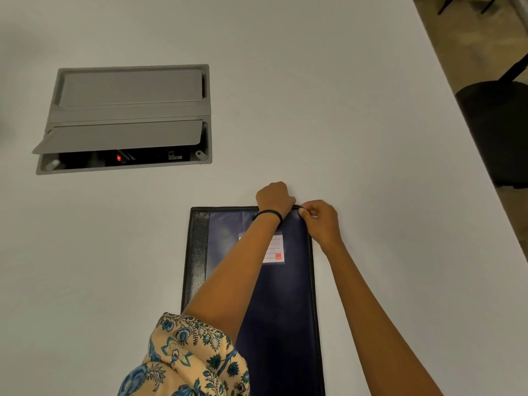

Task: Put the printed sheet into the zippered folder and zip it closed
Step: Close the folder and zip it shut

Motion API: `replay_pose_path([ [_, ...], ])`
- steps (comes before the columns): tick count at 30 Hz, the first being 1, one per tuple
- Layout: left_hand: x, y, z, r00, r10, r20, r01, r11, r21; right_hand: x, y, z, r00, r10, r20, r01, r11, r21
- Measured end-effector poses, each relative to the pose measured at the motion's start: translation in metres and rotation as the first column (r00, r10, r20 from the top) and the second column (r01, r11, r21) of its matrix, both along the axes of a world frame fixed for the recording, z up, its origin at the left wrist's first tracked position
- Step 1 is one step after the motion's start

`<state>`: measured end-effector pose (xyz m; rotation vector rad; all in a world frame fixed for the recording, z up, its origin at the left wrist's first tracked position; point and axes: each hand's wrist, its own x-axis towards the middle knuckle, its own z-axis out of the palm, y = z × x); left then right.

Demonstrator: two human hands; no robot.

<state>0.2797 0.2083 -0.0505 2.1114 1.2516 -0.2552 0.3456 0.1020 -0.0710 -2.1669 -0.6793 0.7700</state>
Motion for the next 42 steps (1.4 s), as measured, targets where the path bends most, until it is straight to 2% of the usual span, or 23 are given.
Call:
replay_pose_path([
  [6,-0.035,0.020,0.002,0.998,0.045,-0.051,-0.040,0.994,0.098,0.005,-0.001,0.009,0.997,0.066,0.031,-0.065,0.998,-0.021],
  [14,-0.099,0.045,-0.007,0.969,0.158,-0.190,-0.112,0.966,0.234,-0.003,0.011,0.017,0.995,0.098,0.018,-0.097,0.995,-0.024],
  [21,-0.154,0.063,-0.011,0.925,0.304,-0.227,-0.240,0.932,0.271,-0.006,0.014,0.015,0.997,0.076,0.008,-0.075,0.996,-0.049],
  [23,-0.167,0.066,-0.009,0.919,0.348,-0.186,-0.299,0.922,0.247,-0.007,0.014,0.014,0.998,0.056,0.008,-0.055,0.997,-0.049],
  [27,-0.181,0.062,-0.003,0.922,0.388,-0.013,-0.381,0.911,0.158,-0.015,0.007,0.017,1.000,-0.007,-0.012,0.007,0.999,-0.050],
  [31,-0.189,0.043,0.001,0.921,0.377,0.098,-0.389,0.904,0.177,-0.025,-0.018,0.020,0.999,-0.036,-0.024,0.035,0.998,-0.060],
  [36,-0.208,0.008,-0.002,0.892,0.422,0.159,-0.439,0.894,0.090,-0.056,-0.078,0.016,0.995,-0.099,-0.035,0.092,0.982,-0.164],
  [42,-0.255,-0.057,-0.009,0.918,0.381,0.113,-0.389,0.919,0.062,-0.098,-0.148,0.020,0.999,0.003,-0.034,-0.011,0.971,-0.240],
])
